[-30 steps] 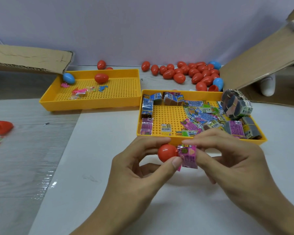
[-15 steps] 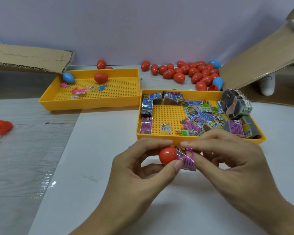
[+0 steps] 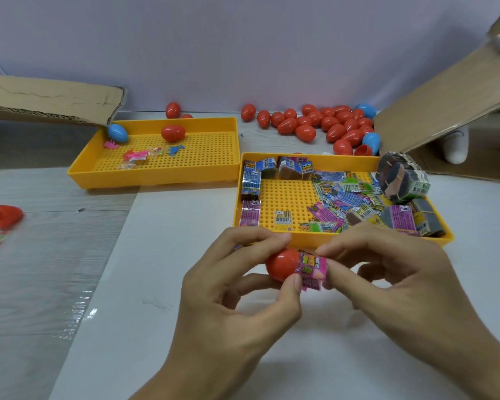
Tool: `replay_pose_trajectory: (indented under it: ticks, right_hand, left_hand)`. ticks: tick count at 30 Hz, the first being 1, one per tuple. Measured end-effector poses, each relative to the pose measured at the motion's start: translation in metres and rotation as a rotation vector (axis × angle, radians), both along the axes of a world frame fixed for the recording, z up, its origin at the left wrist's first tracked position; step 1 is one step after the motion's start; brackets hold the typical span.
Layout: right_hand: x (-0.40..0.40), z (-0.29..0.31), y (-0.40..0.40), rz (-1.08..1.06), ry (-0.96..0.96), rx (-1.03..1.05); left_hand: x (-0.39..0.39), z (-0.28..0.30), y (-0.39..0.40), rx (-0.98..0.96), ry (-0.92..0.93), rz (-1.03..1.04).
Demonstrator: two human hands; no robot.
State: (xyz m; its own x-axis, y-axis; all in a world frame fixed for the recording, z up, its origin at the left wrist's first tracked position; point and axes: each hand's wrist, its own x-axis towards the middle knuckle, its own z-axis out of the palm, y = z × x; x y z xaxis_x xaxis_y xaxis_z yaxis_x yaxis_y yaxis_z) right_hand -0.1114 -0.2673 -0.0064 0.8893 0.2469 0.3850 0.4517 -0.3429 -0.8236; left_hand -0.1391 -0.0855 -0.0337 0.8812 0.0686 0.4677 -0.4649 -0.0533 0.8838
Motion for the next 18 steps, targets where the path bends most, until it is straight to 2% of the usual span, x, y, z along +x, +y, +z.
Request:
replay_pose_trajectory:
  ticks: [3, 8, 13, 18]
  right_hand:
    - [-0.0016, 0.0019, 0.0019, -0.009, 0.090, 0.058]
    - [0.0018, 0.0097, 0.0005, 0.171, 0.428, 0.281]
    - [0.0061, 0.0090, 0.0008, 0.224, 0.717, 0.436]
    - [0.0035, 0.0096, 0.0068, 0.253, 0.879, 0.550]
  left_hand:
    - [-0.0005, 0.0002, -0.0019, 0.028, -0.050, 0.024]
    - [0.0013, -0.0020, 0.0005, 0.026, -0.076, 0.035]
    - [0.0021, -0.0042, 0.0024, 0.021, -0.101, 0.038]
    - [0.0000, -0.0039, 0.0007, 0.094, -0.088, 0.068]
